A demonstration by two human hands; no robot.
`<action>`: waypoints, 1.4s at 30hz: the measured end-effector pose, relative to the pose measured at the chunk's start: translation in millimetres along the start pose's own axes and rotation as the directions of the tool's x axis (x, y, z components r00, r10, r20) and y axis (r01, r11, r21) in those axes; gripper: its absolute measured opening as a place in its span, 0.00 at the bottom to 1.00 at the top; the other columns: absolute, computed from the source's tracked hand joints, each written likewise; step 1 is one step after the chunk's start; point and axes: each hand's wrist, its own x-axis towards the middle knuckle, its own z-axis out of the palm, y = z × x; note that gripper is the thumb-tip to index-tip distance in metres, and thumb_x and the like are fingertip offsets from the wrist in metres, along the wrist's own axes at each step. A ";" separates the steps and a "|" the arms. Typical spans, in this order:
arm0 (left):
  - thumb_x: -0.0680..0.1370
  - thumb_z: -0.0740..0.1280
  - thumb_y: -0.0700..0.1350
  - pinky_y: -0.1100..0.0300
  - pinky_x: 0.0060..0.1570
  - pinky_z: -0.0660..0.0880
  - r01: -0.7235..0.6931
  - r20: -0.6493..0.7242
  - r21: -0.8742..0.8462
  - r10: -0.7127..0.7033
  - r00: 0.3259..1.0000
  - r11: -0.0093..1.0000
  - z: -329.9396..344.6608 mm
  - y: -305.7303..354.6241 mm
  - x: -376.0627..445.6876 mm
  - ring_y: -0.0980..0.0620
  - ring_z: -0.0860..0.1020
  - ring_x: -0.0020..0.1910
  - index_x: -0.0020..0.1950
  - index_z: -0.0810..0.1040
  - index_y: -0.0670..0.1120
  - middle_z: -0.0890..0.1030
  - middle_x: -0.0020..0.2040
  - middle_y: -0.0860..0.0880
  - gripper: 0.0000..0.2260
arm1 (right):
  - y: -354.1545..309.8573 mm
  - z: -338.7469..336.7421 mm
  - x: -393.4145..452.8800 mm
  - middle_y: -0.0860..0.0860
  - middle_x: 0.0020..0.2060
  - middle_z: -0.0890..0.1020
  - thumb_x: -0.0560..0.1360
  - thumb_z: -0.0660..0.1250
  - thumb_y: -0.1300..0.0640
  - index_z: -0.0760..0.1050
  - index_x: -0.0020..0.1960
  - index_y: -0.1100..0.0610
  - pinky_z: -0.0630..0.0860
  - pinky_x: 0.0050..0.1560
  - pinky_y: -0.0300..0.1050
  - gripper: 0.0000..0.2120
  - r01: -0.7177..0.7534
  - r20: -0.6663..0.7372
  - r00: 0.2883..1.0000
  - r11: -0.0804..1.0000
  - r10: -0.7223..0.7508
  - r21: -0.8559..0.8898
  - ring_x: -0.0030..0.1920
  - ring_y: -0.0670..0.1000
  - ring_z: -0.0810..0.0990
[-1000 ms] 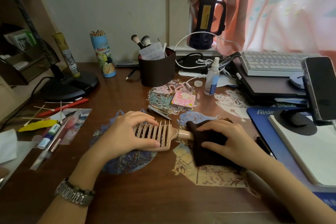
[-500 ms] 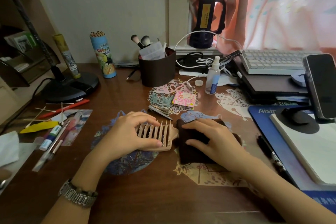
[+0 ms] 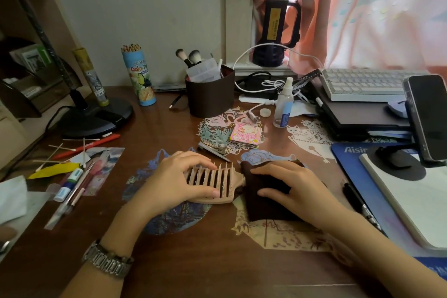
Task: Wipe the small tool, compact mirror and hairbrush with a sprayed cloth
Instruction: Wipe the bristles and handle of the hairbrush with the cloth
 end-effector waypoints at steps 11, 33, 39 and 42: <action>0.62 0.76 0.59 0.73 0.51 0.63 0.004 -0.004 0.015 -0.004 1.000 1.000 1.3 -1.1 0.8 0.67 0.69 0.58 0.55 0.78 0.60 0.74 0.55 0.66 0.22 | 21.3 -10.9 -18.4 0.35 0.57 0.74 0.74 0.63 0.42 0.68 0.63 0.35 0.71 0.57 0.33 0.18 -0.027 0.004 1.000 0.998 0.027 0.051 0.59 0.36 0.72; 0.62 0.76 0.61 0.61 0.58 0.65 0.019 -0.002 -0.003 -0.019 1.000 1.000 1.3 1.5 0.7 0.65 0.69 0.59 0.54 0.78 0.60 0.74 0.55 0.66 0.23 | -12.3 6.7 23.4 0.43 0.59 0.74 0.77 0.60 0.44 0.69 0.64 0.45 0.75 0.53 0.40 0.17 0.126 0.080 0.990 0.988 -0.119 -0.093 0.58 0.44 0.74; 0.62 0.77 0.59 0.60 0.60 0.65 0.024 -0.001 -0.016 -0.024 1.000 1.000 0.8 5.3 1.1 0.65 0.68 0.59 0.55 0.79 0.60 0.73 0.55 0.67 0.22 | -12.6 8.9 21.9 0.45 0.56 0.74 0.78 0.57 0.44 0.70 0.62 0.46 0.71 0.50 0.36 0.15 0.165 0.081 0.984 0.980 -0.157 -0.110 0.54 0.44 0.74; 0.62 0.77 0.59 0.60 0.59 0.66 0.021 -0.001 -0.013 -0.021 1.000 1.000 0.8 4.9 1.0 0.65 0.68 0.59 0.54 0.79 0.60 0.74 0.55 0.66 0.22 | -11.9 11.0 19.8 0.45 0.56 0.73 0.78 0.57 0.46 0.71 0.61 0.46 0.74 0.49 0.38 0.13 0.188 0.058 0.982 0.975 -0.183 -0.114 0.53 0.45 0.74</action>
